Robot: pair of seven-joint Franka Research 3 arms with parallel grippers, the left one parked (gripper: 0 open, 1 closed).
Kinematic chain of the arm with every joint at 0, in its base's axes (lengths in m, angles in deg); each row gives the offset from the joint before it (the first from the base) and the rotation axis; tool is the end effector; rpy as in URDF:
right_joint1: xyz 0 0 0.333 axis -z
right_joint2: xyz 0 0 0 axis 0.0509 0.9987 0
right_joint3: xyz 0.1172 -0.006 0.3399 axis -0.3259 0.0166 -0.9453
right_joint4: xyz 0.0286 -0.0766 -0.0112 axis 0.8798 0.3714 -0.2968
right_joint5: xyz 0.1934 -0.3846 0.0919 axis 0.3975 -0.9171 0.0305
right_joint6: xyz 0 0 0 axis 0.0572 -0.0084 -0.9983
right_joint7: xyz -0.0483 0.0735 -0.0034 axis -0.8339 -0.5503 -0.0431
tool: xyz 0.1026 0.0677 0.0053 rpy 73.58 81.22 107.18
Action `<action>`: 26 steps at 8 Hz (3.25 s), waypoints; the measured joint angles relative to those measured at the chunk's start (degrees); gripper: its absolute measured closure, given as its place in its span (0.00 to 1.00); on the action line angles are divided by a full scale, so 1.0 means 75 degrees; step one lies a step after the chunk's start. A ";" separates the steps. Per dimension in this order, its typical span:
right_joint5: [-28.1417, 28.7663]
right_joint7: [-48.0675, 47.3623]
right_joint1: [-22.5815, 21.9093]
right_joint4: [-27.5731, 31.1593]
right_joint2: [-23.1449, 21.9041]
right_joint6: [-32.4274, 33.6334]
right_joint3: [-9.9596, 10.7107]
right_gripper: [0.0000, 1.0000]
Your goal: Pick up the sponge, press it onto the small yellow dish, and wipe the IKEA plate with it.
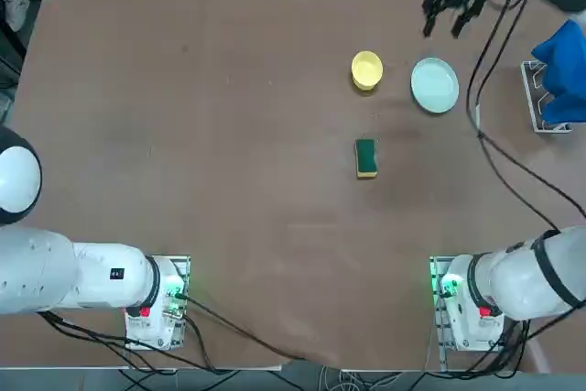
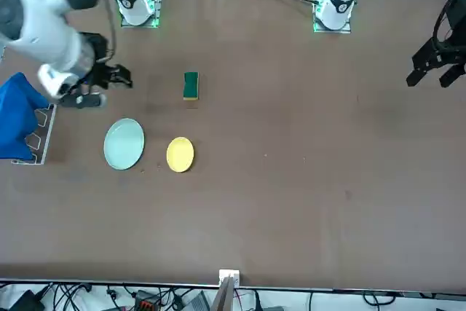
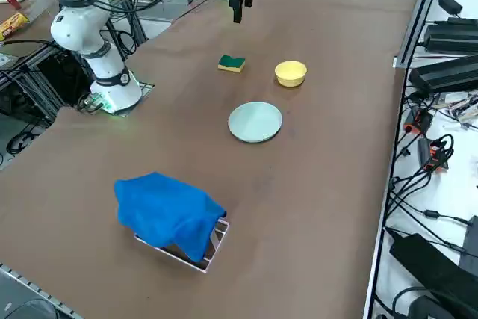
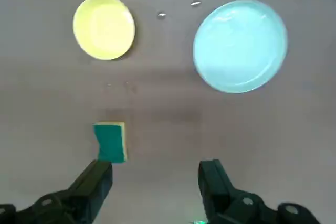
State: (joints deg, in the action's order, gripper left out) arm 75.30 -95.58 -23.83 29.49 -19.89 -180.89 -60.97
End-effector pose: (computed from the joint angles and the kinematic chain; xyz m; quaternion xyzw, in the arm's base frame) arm 0.5572 0.1746 0.5001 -0.9965 0.0099 0.0787 0.0250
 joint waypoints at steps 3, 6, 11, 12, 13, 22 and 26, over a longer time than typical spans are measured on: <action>0.0005 -0.1361 -0.1201 0.1837 -0.0272 -0.2287 -0.0042 0.00; 0.0003 -0.2135 -0.2112 0.2956 0.0101 -0.4092 -0.0055 0.00; 0.0003 -0.2181 -0.2693 0.3368 0.1487 -0.6125 -0.0050 0.00; 0.0003 -0.2181 -0.2794 0.3600 0.1625 -0.6549 -0.0050 0.00; 0.0003 -0.2181 -0.2874 0.3783 0.1691 -0.6766 -0.0051 0.00; 0.0003 -0.2181 -0.3229 0.4182 0.1778 -0.6830 -0.0050 0.00; 0.0003 -0.2182 -0.3327 0.4209 0.1927 -0.6830 -0.0049 0.00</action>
State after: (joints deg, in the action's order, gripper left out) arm 75.33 -111.95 -48.78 61.06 -5.43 -232.12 -61.34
